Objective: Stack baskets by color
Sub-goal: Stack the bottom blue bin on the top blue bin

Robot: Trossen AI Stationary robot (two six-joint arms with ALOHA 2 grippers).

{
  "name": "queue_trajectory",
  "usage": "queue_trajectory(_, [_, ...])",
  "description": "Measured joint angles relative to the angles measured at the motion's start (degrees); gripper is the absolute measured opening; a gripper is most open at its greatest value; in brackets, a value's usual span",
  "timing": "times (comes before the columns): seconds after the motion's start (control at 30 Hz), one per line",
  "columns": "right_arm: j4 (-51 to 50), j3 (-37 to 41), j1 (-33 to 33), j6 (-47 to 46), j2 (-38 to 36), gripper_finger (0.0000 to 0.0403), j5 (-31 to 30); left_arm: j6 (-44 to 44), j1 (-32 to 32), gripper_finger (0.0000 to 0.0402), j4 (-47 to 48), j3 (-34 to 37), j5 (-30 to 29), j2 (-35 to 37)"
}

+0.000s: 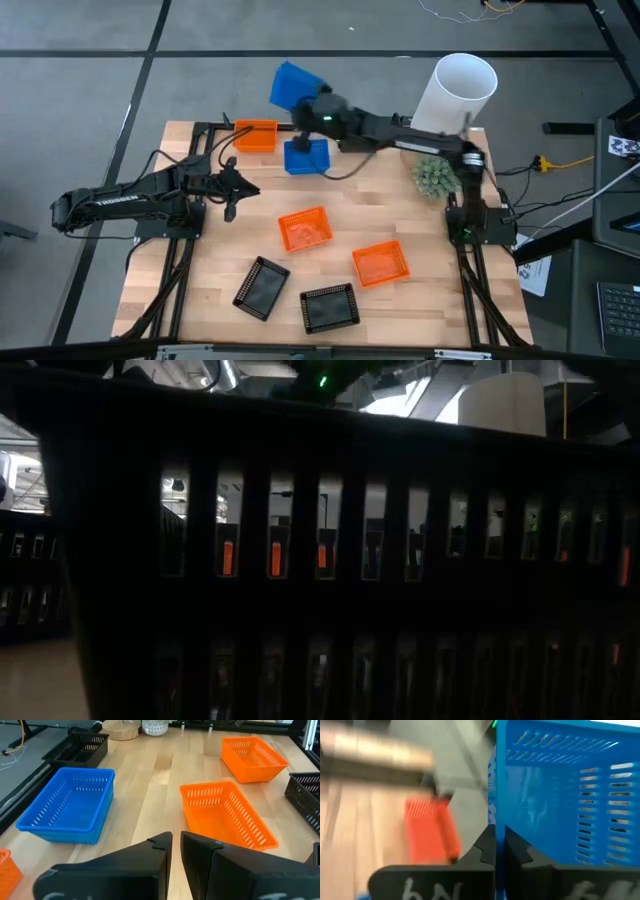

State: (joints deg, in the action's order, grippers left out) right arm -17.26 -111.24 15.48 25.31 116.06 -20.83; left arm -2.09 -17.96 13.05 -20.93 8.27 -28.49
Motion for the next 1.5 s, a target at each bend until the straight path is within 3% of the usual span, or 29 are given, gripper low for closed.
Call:
queue_trajectory(0.17, [-19.04,-9.78,0.65,-3.75,9.39,0.0001,0.65,0.00,0.00,0.0030,0.86,0.00,-0.19,0.00])
queue_trajectory(0.33, [-28.09,-12.57,0.75,-4.05,13.63,0.0001,8.38,-0.02,-0.02,0.0030,1.19,0.00,-0.31,0.00])
queue_trajectory(0.5, [-31.37,-11.31,0.77,-3.38,14.35,0.0003,12.99,-0.05,0.00,0.0030,1.52,0.00,-0.37,0.00])
queue_trajectory(1.23, [-35.77,-11.08,0.81,-6.65,15.79,0.0009,13.62,-0.07,0.00,0.0030,1.54,0.00,-0.35,0.00])
queue_trajectory(1.4, [-35.77,-11.08,0.81,-5.03,15.79,0.0023,19.76,-0.07,0.00,0.0030,1.54,0.00,-0.35,0.00])
queue_trajectory(1.5, [-35.77,-11.08,0.81,-3.74,15.79,0.0043,20.31,-0.07,0.00,0.0030,1.54,0.02,-0.35,0.00])
